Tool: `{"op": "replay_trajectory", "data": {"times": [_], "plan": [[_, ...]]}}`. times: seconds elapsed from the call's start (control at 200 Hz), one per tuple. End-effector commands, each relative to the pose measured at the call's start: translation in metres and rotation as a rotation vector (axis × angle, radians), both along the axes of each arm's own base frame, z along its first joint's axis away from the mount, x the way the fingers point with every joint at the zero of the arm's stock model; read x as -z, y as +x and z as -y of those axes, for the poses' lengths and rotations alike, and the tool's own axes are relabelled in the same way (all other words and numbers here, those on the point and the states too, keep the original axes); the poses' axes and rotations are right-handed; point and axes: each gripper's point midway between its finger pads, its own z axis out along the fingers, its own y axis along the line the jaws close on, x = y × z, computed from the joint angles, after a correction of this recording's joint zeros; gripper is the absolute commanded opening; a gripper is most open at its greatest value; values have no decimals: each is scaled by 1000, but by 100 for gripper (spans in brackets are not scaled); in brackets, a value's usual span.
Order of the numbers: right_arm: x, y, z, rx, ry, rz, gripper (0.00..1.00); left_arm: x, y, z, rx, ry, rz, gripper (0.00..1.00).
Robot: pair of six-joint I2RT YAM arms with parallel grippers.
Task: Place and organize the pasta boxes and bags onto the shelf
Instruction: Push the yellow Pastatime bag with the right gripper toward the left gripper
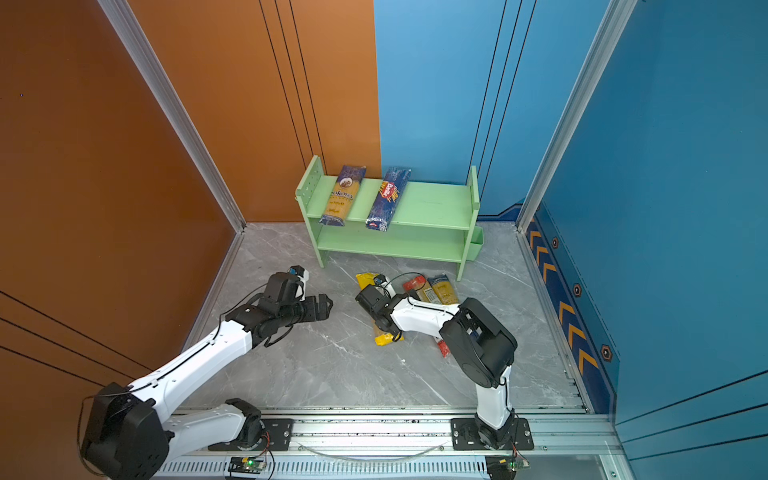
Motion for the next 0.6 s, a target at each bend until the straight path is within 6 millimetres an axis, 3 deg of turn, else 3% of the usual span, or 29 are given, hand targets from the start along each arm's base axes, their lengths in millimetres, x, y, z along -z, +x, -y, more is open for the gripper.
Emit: {"op": "replay_trajectory", "data": {"times": [0.0,0.15,0.591], "plan": [[21,-22,-41,-103,154,-127,100,2,-5,-3,-9,-15,-17,98],[13,-24,-51,-134,263,-119,100,7,-5,0,-2,-24,-26,98],[-49,-21,-7,-113,404,-36,100,28,-19,54,179,-15,-36,98]]}}
